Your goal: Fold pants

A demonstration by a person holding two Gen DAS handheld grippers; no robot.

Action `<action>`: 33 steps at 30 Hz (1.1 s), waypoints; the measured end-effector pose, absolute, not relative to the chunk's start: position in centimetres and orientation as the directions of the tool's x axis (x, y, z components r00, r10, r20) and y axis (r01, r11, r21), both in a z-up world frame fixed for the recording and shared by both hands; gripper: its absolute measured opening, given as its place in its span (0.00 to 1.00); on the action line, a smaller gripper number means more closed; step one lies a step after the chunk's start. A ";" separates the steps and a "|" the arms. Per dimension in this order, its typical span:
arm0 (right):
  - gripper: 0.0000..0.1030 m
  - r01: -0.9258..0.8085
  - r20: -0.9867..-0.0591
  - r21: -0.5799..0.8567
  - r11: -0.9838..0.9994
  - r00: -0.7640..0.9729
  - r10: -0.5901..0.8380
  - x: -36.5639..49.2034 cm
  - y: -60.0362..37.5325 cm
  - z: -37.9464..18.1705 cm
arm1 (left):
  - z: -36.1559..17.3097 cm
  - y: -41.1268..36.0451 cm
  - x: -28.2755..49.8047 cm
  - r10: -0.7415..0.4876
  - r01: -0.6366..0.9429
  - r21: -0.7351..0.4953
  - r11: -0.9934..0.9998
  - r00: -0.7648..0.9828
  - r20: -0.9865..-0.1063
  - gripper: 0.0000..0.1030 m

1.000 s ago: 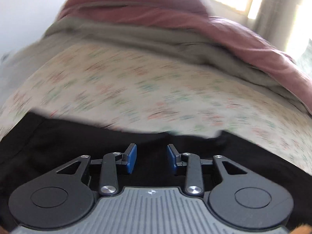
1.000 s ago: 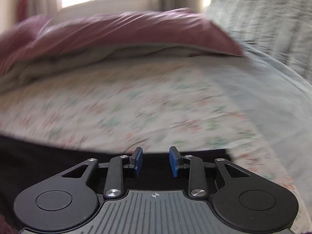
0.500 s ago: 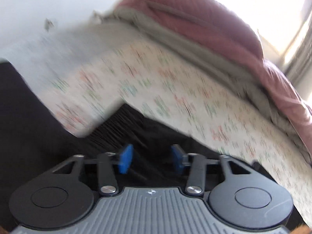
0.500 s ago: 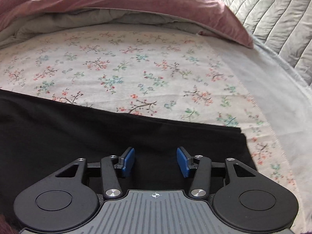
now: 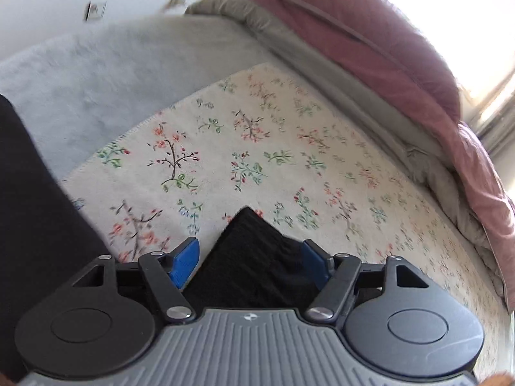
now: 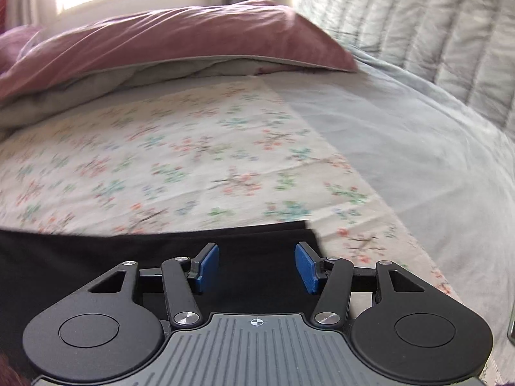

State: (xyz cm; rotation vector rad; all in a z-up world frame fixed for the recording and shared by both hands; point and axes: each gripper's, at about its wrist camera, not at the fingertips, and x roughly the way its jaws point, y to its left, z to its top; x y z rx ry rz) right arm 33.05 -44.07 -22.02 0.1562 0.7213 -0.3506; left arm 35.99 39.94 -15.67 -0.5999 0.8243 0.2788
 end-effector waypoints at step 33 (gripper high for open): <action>0.07 0.155 -0.595 0.214 0.964 0.804 0.003 34.3 -51.2 -25.3 | -17.1 35.3 40.3 0.122 -0.332 -0.123 0.935 0.628 -0.769 0.49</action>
